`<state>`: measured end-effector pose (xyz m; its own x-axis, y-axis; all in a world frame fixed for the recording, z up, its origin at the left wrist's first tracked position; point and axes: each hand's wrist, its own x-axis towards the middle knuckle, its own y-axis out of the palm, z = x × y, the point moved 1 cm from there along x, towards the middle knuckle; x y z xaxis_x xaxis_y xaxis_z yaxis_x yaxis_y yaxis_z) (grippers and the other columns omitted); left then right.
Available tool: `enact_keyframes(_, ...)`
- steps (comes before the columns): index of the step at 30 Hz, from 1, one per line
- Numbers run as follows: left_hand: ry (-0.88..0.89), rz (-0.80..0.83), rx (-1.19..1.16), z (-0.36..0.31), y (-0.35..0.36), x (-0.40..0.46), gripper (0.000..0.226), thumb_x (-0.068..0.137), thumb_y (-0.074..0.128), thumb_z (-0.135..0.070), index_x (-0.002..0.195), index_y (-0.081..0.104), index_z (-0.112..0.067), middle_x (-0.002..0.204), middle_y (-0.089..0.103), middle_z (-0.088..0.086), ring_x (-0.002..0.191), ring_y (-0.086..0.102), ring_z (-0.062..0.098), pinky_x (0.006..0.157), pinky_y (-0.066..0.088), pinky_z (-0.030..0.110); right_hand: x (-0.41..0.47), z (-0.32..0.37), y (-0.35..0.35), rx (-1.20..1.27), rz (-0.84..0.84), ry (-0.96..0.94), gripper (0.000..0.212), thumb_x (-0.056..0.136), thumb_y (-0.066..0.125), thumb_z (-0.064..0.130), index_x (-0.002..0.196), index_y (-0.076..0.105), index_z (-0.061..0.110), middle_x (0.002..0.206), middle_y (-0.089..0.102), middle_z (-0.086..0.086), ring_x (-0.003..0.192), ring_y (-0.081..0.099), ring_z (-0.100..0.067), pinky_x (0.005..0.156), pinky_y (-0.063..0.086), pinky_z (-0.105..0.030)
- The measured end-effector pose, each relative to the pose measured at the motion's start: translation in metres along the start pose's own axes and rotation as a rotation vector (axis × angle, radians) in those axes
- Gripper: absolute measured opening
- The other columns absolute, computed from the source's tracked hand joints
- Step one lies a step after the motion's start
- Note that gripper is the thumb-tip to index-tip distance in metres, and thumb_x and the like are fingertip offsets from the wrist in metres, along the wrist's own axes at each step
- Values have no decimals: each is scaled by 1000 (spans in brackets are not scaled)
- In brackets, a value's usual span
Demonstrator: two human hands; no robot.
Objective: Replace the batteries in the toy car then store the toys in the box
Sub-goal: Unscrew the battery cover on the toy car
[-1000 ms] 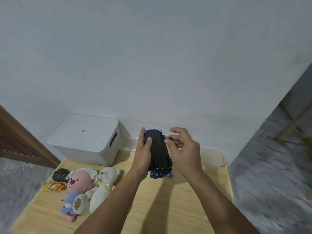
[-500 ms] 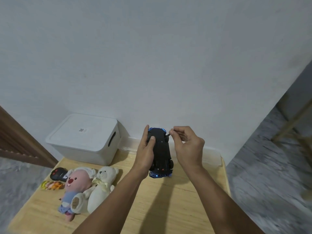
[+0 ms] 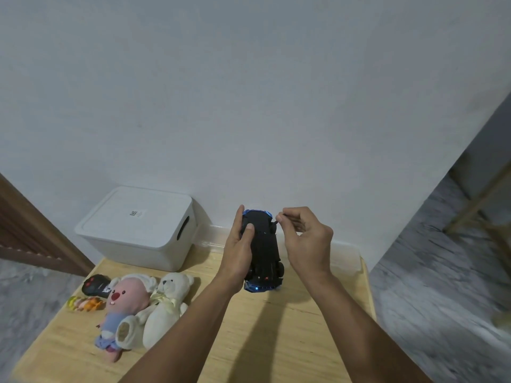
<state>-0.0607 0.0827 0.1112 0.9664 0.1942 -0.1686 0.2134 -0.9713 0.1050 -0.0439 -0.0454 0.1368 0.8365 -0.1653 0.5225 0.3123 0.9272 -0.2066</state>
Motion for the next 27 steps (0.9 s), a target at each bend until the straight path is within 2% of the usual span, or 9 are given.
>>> enact_keyframes(4, -2, -4, 4, 1, -1, 0, 49, 104, 39, -25, 148, 29, -45, 131, 56, -12, 109, 60, 7, 82, 52, 21, 0, 0, 0, -17, 4, -21, 7, 83, 72, 4, 89, 70, 6, 75, 64, 21, 74, 64, 8, 70, 52, -13)
enact_keyframes(7, 0, -8, 16, 0, -2, -1, 48, 104, 38, -26, 147, 29, -46, 125, 55, -17, 106, 59, 3, 75, 52, 16, 0, -1, -1, -26, 1, -36, 7, 83, 72, 4, 89, 70, 6, 75, 64, 20, 75, 64, 8, 70, 52, -14)
enact_keyframes(10, 5, -7, 18, 0, -2, -2, 49, 104, 38, -26, 148, 29, -45, 134, 53, -11, 113, 59, 10, 92, 53, 29, -1, -2, -1, -43, -9, -47, 7, 83, 72, 3, 89, 70, 6, 74, 64, 16, 73, 63, 9, 69, 53, -16)
enact_keyframes(12, 7, -7, 18, 0, -2, -2, 49, 104, 38, -27, 148, 29, -46, 136, 53, -10, 114, 59, 11, 98, 50, 34, -1, -2, -1, -45, -9, -45, 7, 83, 72, 3, 89, 70, 7, 75, 64, 15, 73, 62, 9, 69, 53, -18)
enact_keyframes(16, 17, -4, 18, -1, -2, -3, 51, 104, 38, -26, 149, 25, -48, 118, 57, -23, 102, 63, 8, 88, 53, 27, 0, -3, -1, -48, -12, -40, 8, 84, 70, 2, 89, 70, 7, 75, 64, 16, 73, 62, 8, 69, 53, -19)
enact_keyframes(21, 37, -11, 19, -1, -4, -2, 51, 104, 38, -27, 148, 25, -51, 135, 53, -17, 111, 61, 11, 97, 51, 33, -1, -4, -1, -47, -6, -25, 10, 85, 67, -1, 90, 69, 8, 76, 64, 19, 75, 65, 5, 70, 54, -20)
enact_keyframes(27, 39, -11, -2, -1, -5, -2, 50, 104, 38, -25, 147, 27, -51, 124, 58, -22, 100, 64, 9, 86, 54, 28, -1, -4, 0, -49, -1, -13, 9, 86, 66, 1, 91, 68, 8, 76, 65, 16, 76, 65, 1, 70, 54, -20)
